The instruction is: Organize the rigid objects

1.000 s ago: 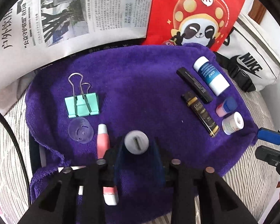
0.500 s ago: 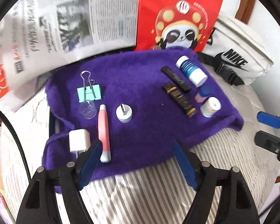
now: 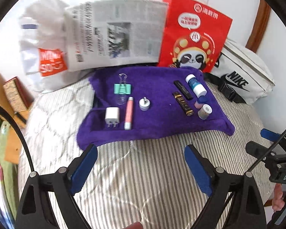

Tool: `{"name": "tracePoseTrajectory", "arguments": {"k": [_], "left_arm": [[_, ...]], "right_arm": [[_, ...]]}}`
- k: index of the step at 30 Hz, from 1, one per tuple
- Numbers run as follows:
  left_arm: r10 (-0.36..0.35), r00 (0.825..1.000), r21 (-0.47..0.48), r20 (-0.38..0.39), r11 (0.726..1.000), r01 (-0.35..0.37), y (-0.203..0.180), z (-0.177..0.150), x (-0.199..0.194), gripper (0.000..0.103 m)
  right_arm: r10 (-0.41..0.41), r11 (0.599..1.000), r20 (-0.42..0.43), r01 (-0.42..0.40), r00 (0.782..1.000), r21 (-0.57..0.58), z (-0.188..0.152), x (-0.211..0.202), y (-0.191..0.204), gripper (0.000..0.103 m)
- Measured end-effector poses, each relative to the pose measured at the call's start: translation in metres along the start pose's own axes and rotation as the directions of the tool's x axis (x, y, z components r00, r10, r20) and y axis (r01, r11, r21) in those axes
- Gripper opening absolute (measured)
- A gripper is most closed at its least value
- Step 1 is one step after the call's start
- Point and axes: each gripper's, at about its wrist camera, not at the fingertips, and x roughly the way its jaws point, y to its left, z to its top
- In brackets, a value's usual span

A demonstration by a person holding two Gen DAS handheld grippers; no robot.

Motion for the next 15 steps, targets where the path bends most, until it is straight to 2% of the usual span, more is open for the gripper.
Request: {"name": "tracePoseTrajectory", "arguments": {"k": [5,9,15], "left_arm": [[-0.007,1.0,-0.03,0.027,1.0,0.008,-0.001,-0.015,-0.023,0.094],[0.012,0.999,-0.01,0.044,1.0,-0.012,-0.006,-0.02,-0.038,0.094],[0.032,0.998,0.012,0.06,0.999,-0.033,-0.014,-0.026,-0.053,0.094]], "right_arm": [[0.008,1.0,0.013,-0.008,1.0,0.005,-0.009,-0.016,0.001,0.103],[-0.044,0.999,0.022,0.044,0.999,-0.009,-0.015,-0.027,0.002,0.103],[-0.055,0.998,0.027,0.054,0.998,0.011,-0.022,-0.038,-0.002,0.103]]}}
